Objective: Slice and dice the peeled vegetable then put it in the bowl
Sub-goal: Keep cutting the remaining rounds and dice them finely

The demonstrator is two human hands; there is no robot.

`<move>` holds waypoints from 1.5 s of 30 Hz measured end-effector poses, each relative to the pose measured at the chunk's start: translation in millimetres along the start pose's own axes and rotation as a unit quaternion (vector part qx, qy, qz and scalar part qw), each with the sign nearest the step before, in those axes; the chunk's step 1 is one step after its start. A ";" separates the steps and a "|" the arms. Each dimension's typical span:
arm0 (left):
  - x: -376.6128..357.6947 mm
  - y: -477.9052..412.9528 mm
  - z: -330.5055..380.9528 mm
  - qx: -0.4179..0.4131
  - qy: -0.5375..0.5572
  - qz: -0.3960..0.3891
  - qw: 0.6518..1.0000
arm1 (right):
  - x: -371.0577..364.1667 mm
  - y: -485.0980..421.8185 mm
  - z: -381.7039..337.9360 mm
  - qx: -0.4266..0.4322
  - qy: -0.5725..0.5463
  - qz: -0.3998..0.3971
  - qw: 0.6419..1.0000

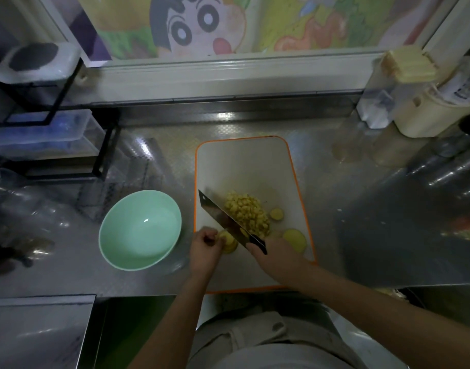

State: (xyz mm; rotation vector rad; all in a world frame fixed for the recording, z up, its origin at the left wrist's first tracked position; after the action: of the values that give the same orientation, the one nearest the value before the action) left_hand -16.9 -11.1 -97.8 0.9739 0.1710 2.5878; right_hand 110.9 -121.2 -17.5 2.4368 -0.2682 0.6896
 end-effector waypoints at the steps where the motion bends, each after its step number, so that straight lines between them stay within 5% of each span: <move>1: 0.7 0.9 1.2 -0.003 -0.004 -0.003 1.000 | -0.2 2.3 -1.6 0.001 0.012 -0.005 1.000; 11: 2.8 1.4 8.9 0.030 -0.042 -0.026 0.998 | -6.8 8.1 2.1 -0.032 -0.012 0.002 0.999; 23: 3.9 -5.1 6.8 0.043 -0.093 -0.039 0.994 | -12.9 4.6 -6.8 -0.022 0.097 0.008 0.995; 35: 6.7 -4.9 10.0 -0.002 -0.090 -0.035 0.995 | -20.7 -11.8 -6.5 -0.021 0.016 0.008 1.000; 41: 5.1 -5.5 5.9 0.014 -0.084 -0.046 0.995 | -24.0 -12.7 -2.7 0.019 0.078 0.012 0.997; 45: 5.4 -5.5 6.7 -0.013 -0.076 -0.054 0.996 | -24.3 -27.4 13.7 -0.001 0.000 -0.009 1.000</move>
State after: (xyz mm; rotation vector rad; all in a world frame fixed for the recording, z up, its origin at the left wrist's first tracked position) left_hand -14.6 -4.1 -90.8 1.1163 0.1460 2.4001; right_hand 105.2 -106.4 -53.3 2.4345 -0.2466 0.6818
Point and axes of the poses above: each hand's wrist, its own y-axis away from the middle knuckle, its own x-axis out of the back of the hand, z = x × y, the point moved 2 cm from there along -y, towards the middle knuckle, and after that the axes turned 15 degrees about -y, right-handed, at the moved point
